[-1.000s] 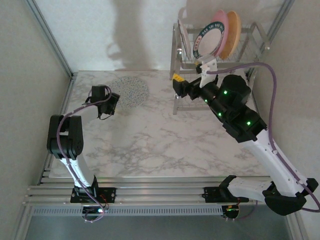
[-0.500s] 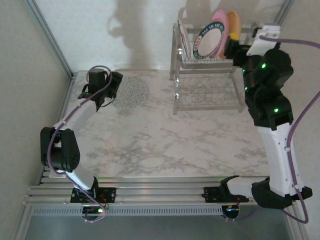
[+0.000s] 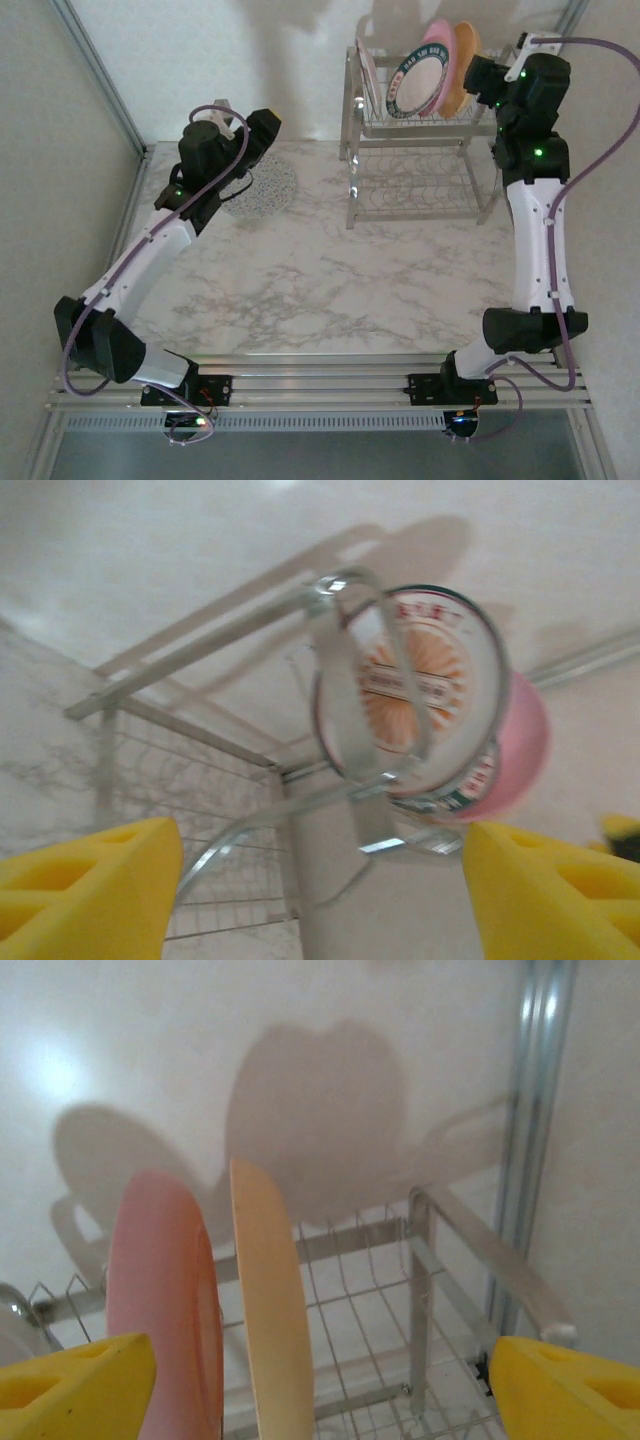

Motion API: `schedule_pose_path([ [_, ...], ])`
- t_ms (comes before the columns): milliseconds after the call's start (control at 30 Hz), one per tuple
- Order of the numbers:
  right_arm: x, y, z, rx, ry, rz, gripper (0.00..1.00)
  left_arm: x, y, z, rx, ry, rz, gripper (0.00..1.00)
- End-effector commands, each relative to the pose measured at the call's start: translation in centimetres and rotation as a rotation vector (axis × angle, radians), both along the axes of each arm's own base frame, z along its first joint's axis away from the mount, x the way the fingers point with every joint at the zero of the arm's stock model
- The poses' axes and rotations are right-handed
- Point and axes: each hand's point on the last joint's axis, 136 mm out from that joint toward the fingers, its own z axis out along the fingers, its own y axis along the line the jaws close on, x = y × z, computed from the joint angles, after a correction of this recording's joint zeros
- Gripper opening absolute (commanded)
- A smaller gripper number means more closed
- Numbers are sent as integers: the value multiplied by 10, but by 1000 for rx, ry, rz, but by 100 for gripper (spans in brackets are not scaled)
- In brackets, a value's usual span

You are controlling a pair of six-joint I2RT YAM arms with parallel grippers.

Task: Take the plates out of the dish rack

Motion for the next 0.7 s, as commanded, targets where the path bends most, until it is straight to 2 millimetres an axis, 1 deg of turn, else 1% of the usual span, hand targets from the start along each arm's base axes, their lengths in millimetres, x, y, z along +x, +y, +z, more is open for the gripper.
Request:
schedule_pose_path([
  [0,2,1,8,-30,-18,18,87,-29,0,54,0,-197,-19,75],
  [100,10,1,-1,-51,4,14,86,-47,0,71,-6,-262,-35,77],
  [167,16,1,-8,-62,19,17,83,-55,0,78,-13,-281,-45,78],
  [233,22,2,-14,-66,34,23,82,-60,2,82,-17,-290,-46,77],
  [367,32,2,-24,-75,58,24,79,-62,4,83,-18,-291,-42,78],
  [600,44,2,-34,-98,87,22,73,-66,1,94,-40,-329,-57,79],
  [667,47,3,-36,-102,95,18,71,-65,1,94,-39,-328,-59,79],
])
